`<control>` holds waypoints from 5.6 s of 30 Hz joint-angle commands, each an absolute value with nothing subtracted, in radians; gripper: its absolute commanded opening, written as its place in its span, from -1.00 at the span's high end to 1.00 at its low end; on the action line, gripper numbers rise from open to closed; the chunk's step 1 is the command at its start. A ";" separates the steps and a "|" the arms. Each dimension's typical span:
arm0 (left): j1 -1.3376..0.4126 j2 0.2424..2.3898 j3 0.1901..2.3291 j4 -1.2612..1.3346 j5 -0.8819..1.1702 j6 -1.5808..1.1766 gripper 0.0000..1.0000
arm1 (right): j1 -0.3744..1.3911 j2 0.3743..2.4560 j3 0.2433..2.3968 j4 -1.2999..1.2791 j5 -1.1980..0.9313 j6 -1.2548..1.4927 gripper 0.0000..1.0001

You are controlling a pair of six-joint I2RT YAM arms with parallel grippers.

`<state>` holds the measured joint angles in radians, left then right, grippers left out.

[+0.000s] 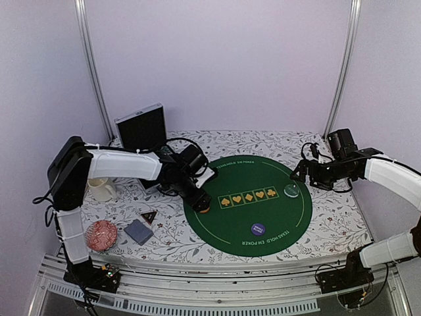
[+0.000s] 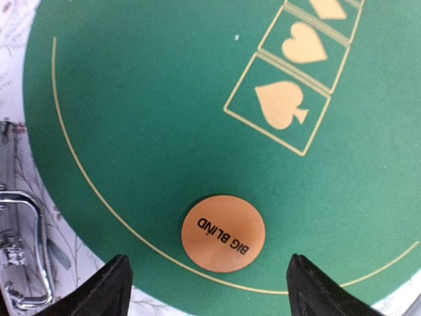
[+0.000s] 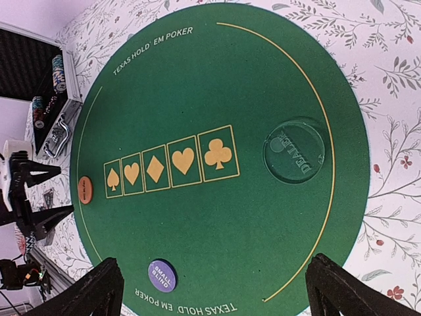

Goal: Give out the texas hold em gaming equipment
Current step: Move the big blind button to the big blind area, then pick up the pile of poker chips from the chip case.

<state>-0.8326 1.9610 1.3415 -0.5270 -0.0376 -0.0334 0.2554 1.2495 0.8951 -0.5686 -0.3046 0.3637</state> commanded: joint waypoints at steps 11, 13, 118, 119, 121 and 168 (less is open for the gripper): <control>-0.785 1.576 1.081 -0.587 -0.075 -0.201 -0.84 | 0.263 1.163 0.875 -0.540 -0.236 0.362 -0.98; -0.761 1.539 1.051 -0.614 -0.070 -0.224 -0.89 | 0.263 1.151 0.868 -0.527 -0.222 0.360 -0.98; -0.316 2.020 1.411 -0.576 -0.157 0.266 -0.01 | 0.263 1.097 0.922 -0.330 -0.318 0.108 -0.98; -0.316 2.016 1.409 -0.583 -0.153 0.265 -0.01 | 0.263 1.096 0.922 -0.331 -0.318 0.108 -0.98; -0.316 2.013 1.412 -0.604 -0.141 0.261 0.01 | 0.262 1.094 0.921 -0.331 -0.318 0.106 -0.98; -0.306 1.979 1.437 -0.614 -0.241 0.257 -0.11 | 0.264 1.095 0.923 -0.353 -0.350 0.111 -0.98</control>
